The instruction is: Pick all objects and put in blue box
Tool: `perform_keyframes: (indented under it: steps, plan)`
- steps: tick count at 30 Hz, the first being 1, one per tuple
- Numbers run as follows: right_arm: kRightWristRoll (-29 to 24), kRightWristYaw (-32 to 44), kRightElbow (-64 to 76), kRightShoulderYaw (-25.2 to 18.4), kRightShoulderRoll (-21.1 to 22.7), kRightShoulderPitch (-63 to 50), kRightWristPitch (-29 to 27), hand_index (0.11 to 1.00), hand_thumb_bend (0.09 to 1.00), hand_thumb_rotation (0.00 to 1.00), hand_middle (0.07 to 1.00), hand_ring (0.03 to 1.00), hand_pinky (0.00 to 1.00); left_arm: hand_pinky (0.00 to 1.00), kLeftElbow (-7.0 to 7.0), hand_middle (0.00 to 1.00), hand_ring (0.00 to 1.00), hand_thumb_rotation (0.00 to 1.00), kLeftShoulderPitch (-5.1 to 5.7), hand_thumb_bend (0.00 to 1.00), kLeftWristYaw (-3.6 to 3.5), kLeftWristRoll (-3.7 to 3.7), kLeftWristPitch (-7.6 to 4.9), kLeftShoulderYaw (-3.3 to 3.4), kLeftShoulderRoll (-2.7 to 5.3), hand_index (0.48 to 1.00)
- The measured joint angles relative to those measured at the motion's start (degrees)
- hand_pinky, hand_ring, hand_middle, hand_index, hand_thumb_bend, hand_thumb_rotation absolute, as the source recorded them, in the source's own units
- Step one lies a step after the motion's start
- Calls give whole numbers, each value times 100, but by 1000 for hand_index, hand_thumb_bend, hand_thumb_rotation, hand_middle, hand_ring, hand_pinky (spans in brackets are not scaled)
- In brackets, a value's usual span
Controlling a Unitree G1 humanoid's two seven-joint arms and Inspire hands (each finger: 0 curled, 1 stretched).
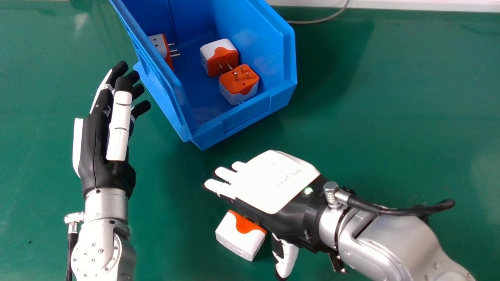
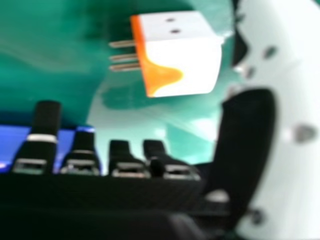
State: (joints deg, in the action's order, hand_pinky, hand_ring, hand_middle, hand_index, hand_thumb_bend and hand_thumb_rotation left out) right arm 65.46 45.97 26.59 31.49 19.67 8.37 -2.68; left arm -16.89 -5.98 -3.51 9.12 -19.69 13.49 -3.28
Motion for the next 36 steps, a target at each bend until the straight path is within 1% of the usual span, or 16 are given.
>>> perform_keyframes:
  steps: [4, 8, 19, 23, 31, 34, 36]
  plan:
    - [11, -257, -168, 59, 6, 0, -136, 945, 772, 13, 973, 947, 751, 802, 0, 866, 856, 796, 1, 639, 18, -16, -2, -24, 0, 868]
    - [50, -499, -267, 138, 20, -7, -231, 932, 779, 8, 961, 935, 736, 799, 1, 864, 853, 799, 1, 636, 17, -1, -1, -22, 0, 867]
    - [110, -925, -458, 274, 62, -10, -437, 908, 781, 2, 946, 915, 708, 798, 22, 865, 853, 798, 3, 633, 19, -2, 19, -32, 1, 866]
    - [119, -1061, -564, 284, 86, -14, -465, 904, 780, 2, 944, 912, 704, 799, 55, 865, 853, 799, 5, 632, 10, 8, 39, -36, 3, 867]
    - [114, -1313, -705, 306, 108, -14, -569, 887, 771, 1, 938, 905, 693, 801, 79, 866, 855, 799, 9, 628, 13, 10, 48, -68, 6, 868]
    - [105, -1322, -771, 306, 117, -12, -592, 878, 759, 0, 936, 904, 690, 801, 132, 865, 854, 797, 14, 627, 20, 15, 92, -73, 11, 867]
    - [103, -1328, -815, 306, 126, -10, -621, 878, 759, 0, 936, 904, 690, 801, 155, 865, 854, 797, 16, 627, 19, 16, 99, -78, 11, 867]
